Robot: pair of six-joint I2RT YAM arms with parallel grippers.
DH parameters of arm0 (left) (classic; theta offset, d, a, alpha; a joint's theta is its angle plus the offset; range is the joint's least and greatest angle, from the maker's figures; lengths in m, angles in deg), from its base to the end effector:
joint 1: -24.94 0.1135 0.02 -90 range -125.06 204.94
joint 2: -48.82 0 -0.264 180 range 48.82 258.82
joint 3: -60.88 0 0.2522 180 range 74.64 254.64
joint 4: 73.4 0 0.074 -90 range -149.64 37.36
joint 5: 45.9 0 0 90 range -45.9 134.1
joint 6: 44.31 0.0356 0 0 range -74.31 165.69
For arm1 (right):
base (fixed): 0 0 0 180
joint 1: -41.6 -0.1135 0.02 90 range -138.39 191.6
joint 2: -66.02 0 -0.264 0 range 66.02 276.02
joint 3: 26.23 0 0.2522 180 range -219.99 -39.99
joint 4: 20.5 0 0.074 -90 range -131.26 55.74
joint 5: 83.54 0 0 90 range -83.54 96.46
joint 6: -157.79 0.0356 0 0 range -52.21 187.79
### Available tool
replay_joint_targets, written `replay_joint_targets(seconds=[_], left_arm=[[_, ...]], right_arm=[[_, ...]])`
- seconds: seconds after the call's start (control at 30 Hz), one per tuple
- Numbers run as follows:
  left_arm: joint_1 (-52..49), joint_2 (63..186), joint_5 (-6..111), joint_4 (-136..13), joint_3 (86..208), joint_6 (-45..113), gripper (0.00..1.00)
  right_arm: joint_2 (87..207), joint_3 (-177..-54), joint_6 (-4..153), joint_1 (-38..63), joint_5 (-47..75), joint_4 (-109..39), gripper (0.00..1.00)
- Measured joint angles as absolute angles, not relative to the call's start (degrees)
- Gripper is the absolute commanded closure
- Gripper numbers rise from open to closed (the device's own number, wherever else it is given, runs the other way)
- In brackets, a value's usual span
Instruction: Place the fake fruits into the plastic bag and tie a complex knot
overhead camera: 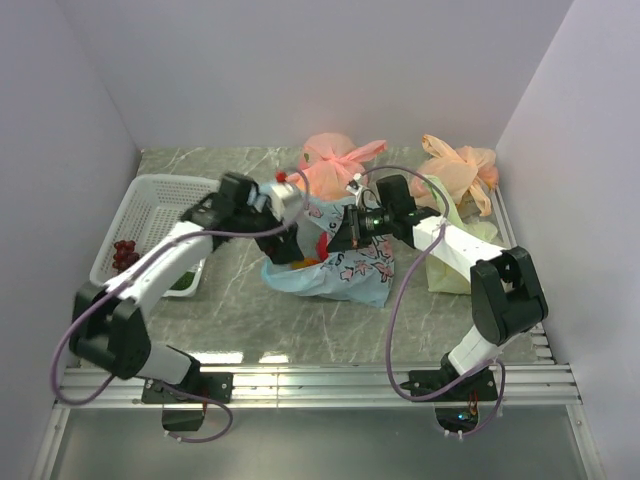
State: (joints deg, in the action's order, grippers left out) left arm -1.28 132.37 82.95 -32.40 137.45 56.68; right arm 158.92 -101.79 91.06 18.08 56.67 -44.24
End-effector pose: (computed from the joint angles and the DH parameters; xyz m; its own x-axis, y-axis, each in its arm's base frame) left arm 0.2671 -0.1565 0.2696 -0.5168 0.4200 -0.7460 0.8346 0.4412 -0.3299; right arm 0.3073 0.1636 0.2384 -0.8642 -0.1004 -0.4930 -0.4845 0.4303 0.7616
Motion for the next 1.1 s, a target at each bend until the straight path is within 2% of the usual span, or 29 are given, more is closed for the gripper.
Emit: replay_joint_targets(seconds=[0.17,0.33,0.5,0.67,0.8,1.1], left_arm=[[9.50,121.99,83.17,-30.87,145.75,56.50,0.01],[26.68,115.06,81.44,-22.65,152.00,61.20,0.01],[40.91,118.05,76.83,-10.76,150.98,69.79,0.06],[52.23,127.95,66.01,-5.93,147.09,73.92,0.07],[55.03,132.78,59.50,-5.29,147.13,73.18,0.01],[54.26,140.91,50.58,-5.77,147.83,60.63,0.01]], right_arm=[[158.92,-101.75,87.86,16.28,56.63,-45.03,1.00],[158.92,-101.73,86.95,15.65,56.65,-45.03,1.00],[158.94,-101.75,86.71,15.65,56.70,-45.01,1.00],[158.94,-101.82,86.33,15.67,56.72,-45.03,1.00],[159.03,-101.88,86.12,15.67,56.70,-45.03,1.00],[159.33,-102.84,86.12,15.89,56.63,-45.07,1.00]])
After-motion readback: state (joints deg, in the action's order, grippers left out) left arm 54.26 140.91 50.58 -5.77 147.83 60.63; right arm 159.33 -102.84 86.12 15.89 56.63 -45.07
